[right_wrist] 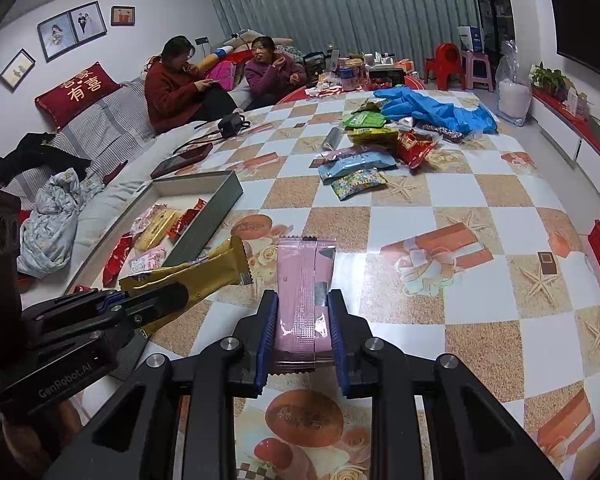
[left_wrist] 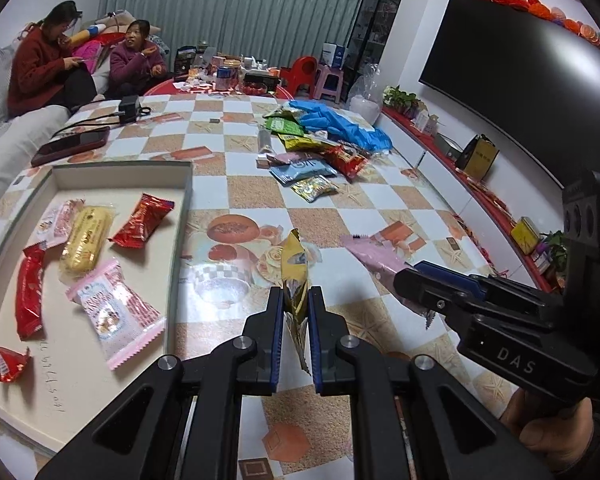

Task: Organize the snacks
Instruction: 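Carry the gold bar and pink bar over the box lid with both grippers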

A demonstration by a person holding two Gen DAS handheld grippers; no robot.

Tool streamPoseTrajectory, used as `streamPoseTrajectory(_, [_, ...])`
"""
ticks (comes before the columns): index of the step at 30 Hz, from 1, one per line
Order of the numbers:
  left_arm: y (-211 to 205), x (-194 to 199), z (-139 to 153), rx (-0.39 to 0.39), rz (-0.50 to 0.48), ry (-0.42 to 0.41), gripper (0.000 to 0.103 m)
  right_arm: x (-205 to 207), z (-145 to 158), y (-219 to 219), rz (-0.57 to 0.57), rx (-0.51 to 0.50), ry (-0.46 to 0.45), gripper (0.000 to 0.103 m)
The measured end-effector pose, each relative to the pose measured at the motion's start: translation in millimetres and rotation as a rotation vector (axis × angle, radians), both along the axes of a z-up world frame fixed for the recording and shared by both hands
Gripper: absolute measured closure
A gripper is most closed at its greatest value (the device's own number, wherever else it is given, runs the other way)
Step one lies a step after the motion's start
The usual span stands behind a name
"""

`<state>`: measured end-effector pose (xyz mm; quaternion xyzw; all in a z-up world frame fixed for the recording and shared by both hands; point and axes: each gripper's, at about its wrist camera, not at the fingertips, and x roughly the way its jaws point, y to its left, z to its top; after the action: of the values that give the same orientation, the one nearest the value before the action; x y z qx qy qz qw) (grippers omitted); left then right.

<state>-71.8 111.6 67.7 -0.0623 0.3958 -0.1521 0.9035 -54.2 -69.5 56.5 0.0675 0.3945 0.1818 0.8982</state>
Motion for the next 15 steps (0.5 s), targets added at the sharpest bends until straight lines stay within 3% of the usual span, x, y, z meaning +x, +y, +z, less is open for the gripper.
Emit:
streamPoseTrajectory(6, [21.9,1.9,10.3,0.03,0.07,-0.015,0.091,1.8,11.1,18.4,0.041,-0.005,-0.027,0.076])
streamPoseTrajectory(9, [34.6,3.2,9.1,0.037,0.095,0.0,0.091,5.7,7.8,38.6,0.047,-0.137,-0.028,0.076])
streamPoseTrajectory(11, [39.3,1.7,6.3,0.037,0.098,0.006,0.091,9.4,-5.2,46.9,0.068,-0.202,0.007,0.076])
streamPoseTrajectory(14, [39.1,-3.5,2.7,0.034,0.083,0.008,0.09,13.0,-30.8,44.8,0.099,-0.17,0.116,0.075])
streamPoseTrajectory(15, [37.4,-4.8,2.2,0.033,0.074,0.005,0.09,11.6,-35.6,42.6,0.081,-0.178,0.122,0.066])
